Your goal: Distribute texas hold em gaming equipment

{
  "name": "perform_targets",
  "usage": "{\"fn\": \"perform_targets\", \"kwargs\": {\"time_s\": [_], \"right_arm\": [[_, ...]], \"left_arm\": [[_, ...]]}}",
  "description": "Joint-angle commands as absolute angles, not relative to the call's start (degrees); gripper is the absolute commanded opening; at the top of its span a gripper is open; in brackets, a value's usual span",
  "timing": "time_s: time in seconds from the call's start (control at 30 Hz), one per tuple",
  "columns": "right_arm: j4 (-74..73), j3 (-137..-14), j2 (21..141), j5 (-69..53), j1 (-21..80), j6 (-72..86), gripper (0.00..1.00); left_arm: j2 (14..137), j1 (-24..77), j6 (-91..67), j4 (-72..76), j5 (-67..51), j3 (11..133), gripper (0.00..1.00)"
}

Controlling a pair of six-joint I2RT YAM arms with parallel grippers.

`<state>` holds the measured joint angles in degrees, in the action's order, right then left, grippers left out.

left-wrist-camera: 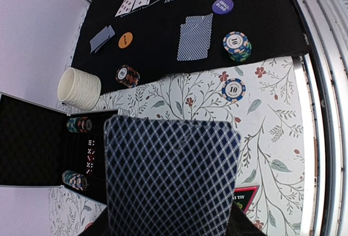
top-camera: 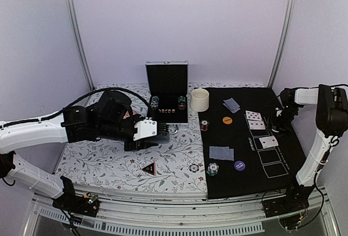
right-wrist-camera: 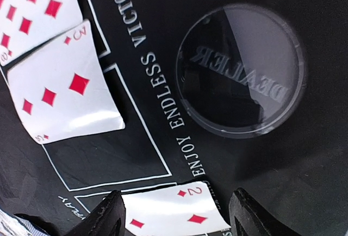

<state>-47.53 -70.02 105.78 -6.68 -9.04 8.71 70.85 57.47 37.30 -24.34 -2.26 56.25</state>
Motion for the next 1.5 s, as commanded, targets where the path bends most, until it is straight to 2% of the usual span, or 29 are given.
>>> {"fn": "perform_targets", "kwargs": {"time_s": [0.0,0.17,0.4,0.8,1.17,1.33,1.47], "right_arm": [[-45.53,-66.77,107.19,-9.27,-9.1,7.17,0.68],[-45.28,-65.16,107.27,-10.81,-9.11,6.71,0.68],[-45.55,-63.89,105.23,-11.79,-7.92,7.6,0.62],[-46.47,-64.44,103.73,-11.42,-5.35,9.09,0.61],[-54.81,-81.7,107.12,-3.0,-1.24,7.01,0.65],[-55.68,-86.45,108.35,-1.97,6.57,4.89,0.66],[-51.13,-86.18,102.87,-10.48,16.05,3.4,0.67]], "left_arm": [[69.4,57.16,37.68,-23.73,-2.44,55.46,0.46],[69.36,57.2,37.71,-23.82,-2.8,55.55,0.46],[69.26,57.17,37.69,-23.97,-2.79,55.72,0.46],[69.43,57.18,37.6,-24.08,-3.05,55.81,0.46],[70.02,57.19,37.62,-24.17,-3.26,55.81,0.46],[71.03,57.18,37.7,-24.17,-3.42,55.64,0.46],[71.97,57.22,37.77,-23.77,-4.52,55.31,0.46]]}}
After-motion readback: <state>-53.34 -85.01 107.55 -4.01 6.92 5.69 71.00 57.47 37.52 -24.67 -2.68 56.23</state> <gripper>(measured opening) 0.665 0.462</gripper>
